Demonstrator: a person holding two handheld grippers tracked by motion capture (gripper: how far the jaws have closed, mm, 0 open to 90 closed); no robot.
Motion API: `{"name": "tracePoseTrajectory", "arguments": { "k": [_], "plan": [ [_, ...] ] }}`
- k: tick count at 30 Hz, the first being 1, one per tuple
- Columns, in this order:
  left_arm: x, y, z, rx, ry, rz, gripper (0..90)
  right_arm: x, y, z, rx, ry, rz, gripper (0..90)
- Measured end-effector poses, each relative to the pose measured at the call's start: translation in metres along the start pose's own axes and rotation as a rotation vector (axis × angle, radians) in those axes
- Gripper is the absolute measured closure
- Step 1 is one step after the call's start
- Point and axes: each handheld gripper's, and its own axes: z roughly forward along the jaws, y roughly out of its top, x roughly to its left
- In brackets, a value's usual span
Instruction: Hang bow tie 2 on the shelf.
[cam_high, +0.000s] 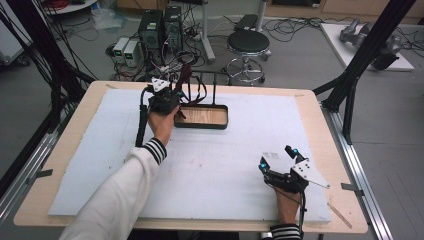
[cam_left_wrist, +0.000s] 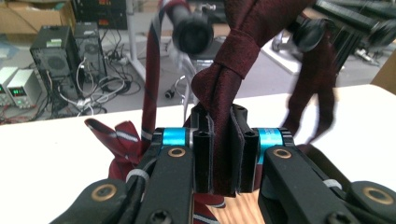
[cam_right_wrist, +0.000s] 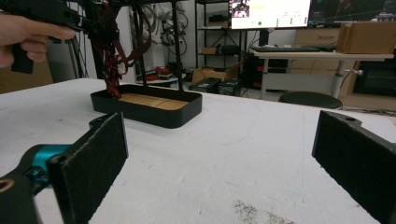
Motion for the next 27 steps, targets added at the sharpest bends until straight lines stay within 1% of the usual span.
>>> {"name": "tracePoseTrajectory", "arguments": {
  "k": [8,18,20,21,22,23,24,25,26,27],
  "plan": [
    [-0.0012,-0.0025,0.0021,0.017,0.000,0.030,81.8,-0.0001,0.0000,0.0000,0.001,0.001,-0.002,2.5],
    [0.0002,-0.0019,0.0006,0.023,0.002,0.050,81.6,0.0001,0.0000,-0.0001,0.002,-0.002,-0.001,2.6],
    [0.0007,-0.0017,0.0002,0.024,0.001,0.054,80.0,0.0001,0.0000,-0.0001,0.001,-0.001,-0.001,2.5],
    [0.0005,-0.0018,0.0000,0.034,0.015,0.074,78.6,0.0001,0.0000,0.0000,0.001,-0.001,-0.003,2.6],
    [0.0005,-0.0018,0.0000,0.034,0.015,0.074,75.8,0.0001,0.0000,0.0000,0.001,-0.001,-0.003,2.6],
    [0.0002,-0.0025,0.0006,0.041,0.013,0.088,70.5,0.0002,0.0000,-0.0001,0.001,-0.001,-0.003,2.6],
    [0.0002,-0.0025,0.0006,0.041,0.013,0.088,63.1,0.0002,0.0000,-0.0001,0.001,-0.001,-0.003,2.6],
    [0.0000,-0.0037,0.0016,0.059,0.001,0.087,54.8,0.0002,0.0001,0.0000,0.001,-0.001,-0.002,2.5],
    [0.0000,-0.0037,0.0016,0.059,0.001,0.087,47.7,0.0002,0.0000,0.0000,0.001,-0.001,-0.003,2.6],
    [0.0003,-0.0042,0.0017,0.057,-0.012,0.090,41.6,0.0002,-0.0001,0.0000,0.000,-0.001,-0.003,2.6]
  ]
}}
